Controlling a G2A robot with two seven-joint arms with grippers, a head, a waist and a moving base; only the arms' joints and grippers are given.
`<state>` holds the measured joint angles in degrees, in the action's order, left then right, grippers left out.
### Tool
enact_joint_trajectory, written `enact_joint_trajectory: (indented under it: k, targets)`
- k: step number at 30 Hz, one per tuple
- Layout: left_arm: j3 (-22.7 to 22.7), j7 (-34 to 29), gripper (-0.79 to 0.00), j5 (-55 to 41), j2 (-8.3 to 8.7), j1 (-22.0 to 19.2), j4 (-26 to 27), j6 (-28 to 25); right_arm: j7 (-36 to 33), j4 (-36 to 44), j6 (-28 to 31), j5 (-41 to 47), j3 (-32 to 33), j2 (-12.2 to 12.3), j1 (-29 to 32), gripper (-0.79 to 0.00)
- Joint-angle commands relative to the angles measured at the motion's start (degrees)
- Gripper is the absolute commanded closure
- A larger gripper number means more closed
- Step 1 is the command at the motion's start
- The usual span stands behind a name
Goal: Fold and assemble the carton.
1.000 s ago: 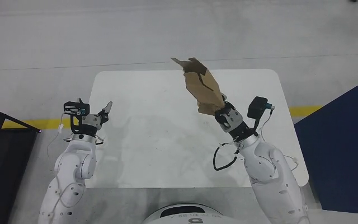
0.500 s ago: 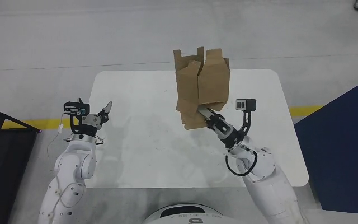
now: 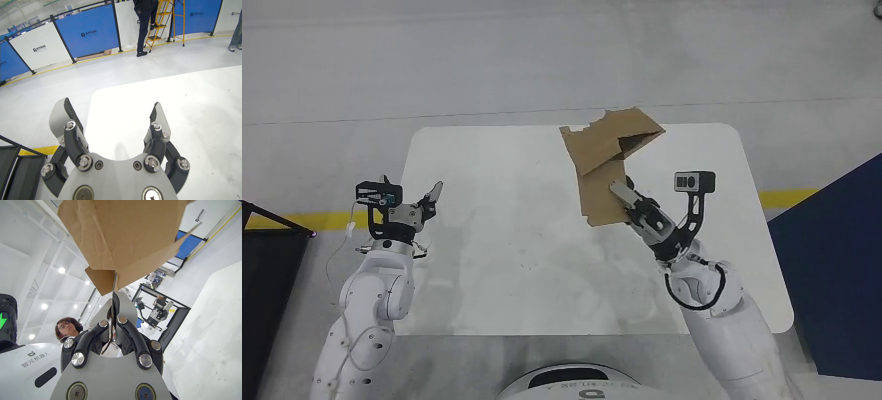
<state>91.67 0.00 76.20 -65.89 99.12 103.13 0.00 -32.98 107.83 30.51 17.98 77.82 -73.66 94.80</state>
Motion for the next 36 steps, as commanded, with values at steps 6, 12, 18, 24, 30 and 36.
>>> enact_joint_trajectory:
  k: [6, 12, 18, 24, 30, 36]
  targets:
    - [0.0, 0.0, -0.785, 0.0, 0.0, 0.0, 0.0, 0.0, 2.29, 2.04, 8.05, -13.69, 0.95, 0.2, 0.26, 0.0]
    - [0.0, 0.0, -0.785, 0.0, 0.0, 0.0, 0.0, 0.0, 8.52, 2.43, 13.47, -28.45, -1.25, -0.19, 1.03, 0.0]
    - [0.0, 0.0, -0.785, 0.0, 0.0, 0.0, 0.0, 0.0, 10.12, 1.37, 14.1, -31.53, -2.63, -0.12, 0.3, 0.0]
    - [0.0, 0.0, -0.785, 0.0, 0.0, 0.0, 0.0, 0.0, 10.92, 0.95, 13.39, -33.34, -1.44, 0.28, -0.05, 0.0]
    - [0.0, 0.0, -0.785, 0.0, 0.0, 0.0, 0.0, 0.0, 10.92, 0.95, 13.39, -33.34, -1.44, 0.28, -0.05, 0.0]
    - [0.0, 0.0, -0.785, 0.0, 0.0, 0.0, 0.0, 0.0, 10.92, 0.95, 13.39, -33.34, -1.44, 0.28, -0.05, 0.0]
